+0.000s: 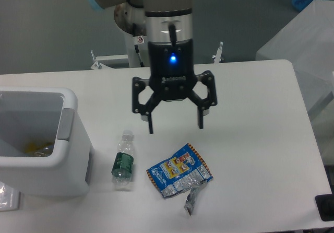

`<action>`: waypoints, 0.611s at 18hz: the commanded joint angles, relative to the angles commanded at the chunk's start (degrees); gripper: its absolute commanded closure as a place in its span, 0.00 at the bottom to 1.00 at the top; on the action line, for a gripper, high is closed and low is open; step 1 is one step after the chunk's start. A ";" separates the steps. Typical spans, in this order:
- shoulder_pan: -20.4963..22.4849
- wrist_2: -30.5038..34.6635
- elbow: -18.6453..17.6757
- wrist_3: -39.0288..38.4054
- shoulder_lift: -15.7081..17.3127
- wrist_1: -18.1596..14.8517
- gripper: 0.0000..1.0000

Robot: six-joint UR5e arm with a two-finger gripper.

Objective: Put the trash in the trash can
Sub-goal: 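Move the open gripper down toward the green-labelled water bottle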

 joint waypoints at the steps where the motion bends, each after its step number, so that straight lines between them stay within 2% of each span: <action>1: 0.35 0.00 0.00 0.09 0.00 0.00 0.00; 5: 0.35 0.00 -0.26 -0.09 -0.17 0.00 0.00; 11: 0.18 -0.26 -2.02 -0.26 -2.46 3.16 0.00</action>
